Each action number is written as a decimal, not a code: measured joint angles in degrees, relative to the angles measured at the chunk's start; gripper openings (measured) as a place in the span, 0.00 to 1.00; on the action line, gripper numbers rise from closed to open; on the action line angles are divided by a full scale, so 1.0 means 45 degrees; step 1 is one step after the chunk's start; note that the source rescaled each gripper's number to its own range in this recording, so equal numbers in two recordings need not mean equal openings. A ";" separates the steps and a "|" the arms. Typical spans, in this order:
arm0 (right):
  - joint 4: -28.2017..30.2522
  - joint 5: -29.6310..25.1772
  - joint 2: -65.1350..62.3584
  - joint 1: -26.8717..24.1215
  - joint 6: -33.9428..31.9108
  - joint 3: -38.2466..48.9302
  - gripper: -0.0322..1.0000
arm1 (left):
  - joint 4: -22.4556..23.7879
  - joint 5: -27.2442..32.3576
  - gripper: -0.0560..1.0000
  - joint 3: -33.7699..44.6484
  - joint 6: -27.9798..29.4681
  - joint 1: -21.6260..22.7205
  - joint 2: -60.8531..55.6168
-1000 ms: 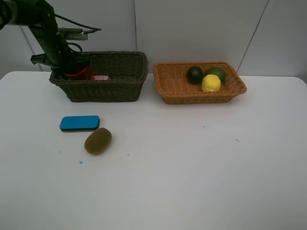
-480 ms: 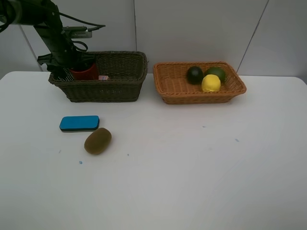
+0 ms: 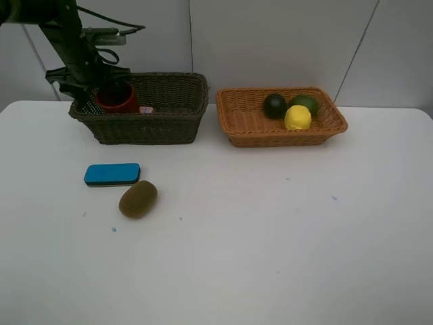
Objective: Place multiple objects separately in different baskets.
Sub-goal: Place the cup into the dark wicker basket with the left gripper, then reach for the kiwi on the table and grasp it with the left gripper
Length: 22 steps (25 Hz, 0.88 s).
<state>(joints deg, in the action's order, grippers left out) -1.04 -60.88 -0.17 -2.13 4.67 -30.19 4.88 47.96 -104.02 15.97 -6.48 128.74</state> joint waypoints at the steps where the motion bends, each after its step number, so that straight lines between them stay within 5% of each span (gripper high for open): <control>1: 0.0000 0.0000 0.0000 0.0000 0.0000 0.0000 1.00 | 0.0046 0.0098 0.99 0.0000 0.0000 0.0000 -0.0187; 22: 0.0000 0.0000 0.0000 0.0000 0.0000 0.0000 1.00 | 0.0420 0.3100 1.00 0.0000 -0.0774 -0.0179 -0.3907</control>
<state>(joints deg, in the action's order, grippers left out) -1.04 -60.88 -0.17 -2.13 4.67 -30.19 6.77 61.91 -104.02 12.48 -7.29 111.16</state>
